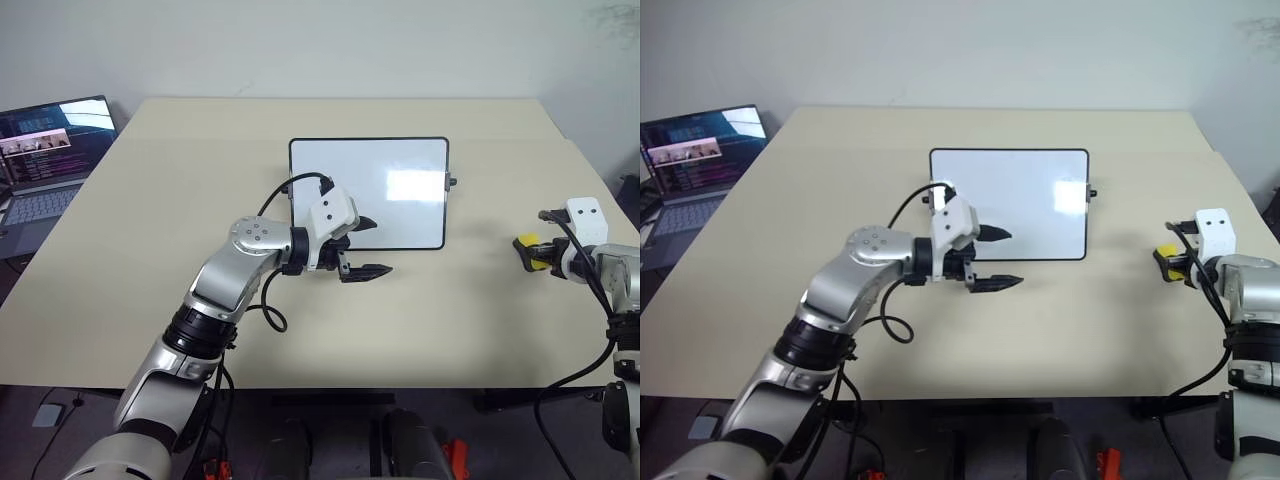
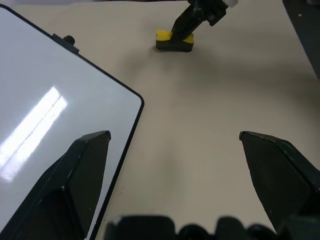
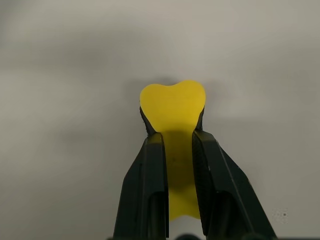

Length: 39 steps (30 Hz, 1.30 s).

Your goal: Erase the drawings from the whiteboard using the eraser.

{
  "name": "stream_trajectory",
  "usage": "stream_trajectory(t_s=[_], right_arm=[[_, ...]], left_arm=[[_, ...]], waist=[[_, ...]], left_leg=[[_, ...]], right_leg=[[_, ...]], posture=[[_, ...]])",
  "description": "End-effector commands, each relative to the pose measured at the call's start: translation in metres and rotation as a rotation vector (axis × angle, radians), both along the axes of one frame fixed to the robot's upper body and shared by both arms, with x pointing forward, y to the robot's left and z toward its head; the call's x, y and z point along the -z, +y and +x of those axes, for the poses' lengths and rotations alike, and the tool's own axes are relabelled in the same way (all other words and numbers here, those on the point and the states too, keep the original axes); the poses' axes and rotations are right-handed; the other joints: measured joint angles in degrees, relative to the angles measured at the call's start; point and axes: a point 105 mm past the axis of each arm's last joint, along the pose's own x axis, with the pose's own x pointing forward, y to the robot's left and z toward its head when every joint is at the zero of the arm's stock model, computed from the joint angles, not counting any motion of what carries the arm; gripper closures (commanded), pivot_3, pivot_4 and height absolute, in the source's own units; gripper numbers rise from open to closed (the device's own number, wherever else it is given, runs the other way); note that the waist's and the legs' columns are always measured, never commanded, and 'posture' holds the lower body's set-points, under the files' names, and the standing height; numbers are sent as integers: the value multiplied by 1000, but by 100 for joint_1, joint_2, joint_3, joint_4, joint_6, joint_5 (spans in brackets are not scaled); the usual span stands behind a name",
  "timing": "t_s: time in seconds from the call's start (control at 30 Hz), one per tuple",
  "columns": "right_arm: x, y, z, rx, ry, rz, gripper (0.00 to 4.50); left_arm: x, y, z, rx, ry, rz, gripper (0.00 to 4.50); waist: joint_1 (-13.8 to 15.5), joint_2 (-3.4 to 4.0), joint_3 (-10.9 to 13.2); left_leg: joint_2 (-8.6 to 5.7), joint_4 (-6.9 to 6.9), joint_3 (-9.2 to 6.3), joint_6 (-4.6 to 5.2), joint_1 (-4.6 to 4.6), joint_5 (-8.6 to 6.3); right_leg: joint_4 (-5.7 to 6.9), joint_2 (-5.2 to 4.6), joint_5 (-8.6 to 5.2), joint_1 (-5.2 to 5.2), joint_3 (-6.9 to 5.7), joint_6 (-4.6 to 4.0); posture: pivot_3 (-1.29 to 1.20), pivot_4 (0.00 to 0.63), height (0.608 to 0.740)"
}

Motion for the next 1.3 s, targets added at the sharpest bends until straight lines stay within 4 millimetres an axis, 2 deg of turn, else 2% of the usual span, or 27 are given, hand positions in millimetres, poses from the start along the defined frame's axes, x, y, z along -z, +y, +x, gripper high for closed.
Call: stream_trajectory(t_s=[0.03, 0.23, 0.4, 0.5, 0.67, 0.77, 0.83, 0.9, 1.0, 1.03, 1.13, 1.3], right_arm=[[-10, -3, 3, 14, -15, 4, 3802], [-24, 7, 11, 2, -64, 59, 1823], [-23, 5, 10, 9, -58, 44, 44], [-36, 10, 9, -27, -91, 36, 44], [-77, 38, 18, -151, -295, 26, 44], [-74, 43, 35, -73, -430, -19, 44], [-66, 47, 38, -68, -463, -46, 44], [-56, 53, 41, -56, -518, -19, 44], [-35, 66, 42, -94, -562, -56, 44], [-22, 71, 41, -120, -548, -26, 44], [-7, 79, 39, -100, -573, 130, 44], [-4, 88, 39, -96, -630, 170, 44]], left_arm=[[-18, -1, -3, 11, -66, -28, 0], [-18, 5, -1, -13, -61, -37, 0], [-21, 8, 2, -33, -70, -41, 0], [-23, 17, 6, -71, -82, -43, 0], [-50, 51, 22, -229, -143, -169, 0], [-91, 109, 51, -569, -289, -361, 0], [-98, 139, 62, -737, -333, -412, 0], [-94, 175, 68, -915, -375, -424, 0], [-82, 204, 68, -1078, -408, -463, 0], [-71, 213, 68, -1128, -386, -474, 0], [-39, 220, 64, -1188, -364, -437, 0], [-5, 223, 62, -1269, -290, -476, 0]], waist=[[0, 0, 0], [-9, 0, 0], [5, 0, 0], [8, 0, 0], [-39, 7, 4], [-58, 4, 3], [-42, 5, 3], [-7, 5, 3], [-1, 5, 2], [2, 5, 2], [5, 5, 3], [17, 5, 2]], left_leg=[[-1, 0, 0, 0, 0, 0], [-1, 1, -1, 0, 0, 0], [-1, 1, -2, 0, -1, 0], [-2, 1, -3, 0, -3, 0], [1, 0, -2, 0, -1, 0], [4, 1, -2, 0, 6, 0], [7, 2, -3, -2, 9, 1], [3, 2, -4, -3, 9, 2], [0, 0, -4, -5, 6, 1], [-1, -2, -4, -6, 8, 0], [-1, -5, -6, -10, 7, -2], [-2, -1, -12, -13, 4, -1]], right_leg=[[-1, 0, 0, 1, 0, 1], [-1, 0, 1, 2, 0, 1], [-1, 0, 1, 2, -2, 1], [-2, 0, 2, 2, -1, 0], [0, 1, -3, -1, -1, 6], [2, 2, -3, 2, -1, 8], [4, 4, -3, 3, -2, 9], [3, 3, 2, 5, -2, 2], [0, 0, 12, 5, -2, -11], [0, -1, 13, 4, -2, -11], [-1, -1, 13, 3, -5, -12], [3, 0, 15, 3, -8, -14]], posture=[[0, 150, 740], [0, 150, 740], [0, 150, 740], [0, 150, 740], [0, 150, 740], [0, 150, 740], [0, 150, 740], [0, 150, 740], [0, 150, 740], [0, 150, 740], [0, 150, 740], [0, 150, 740]])
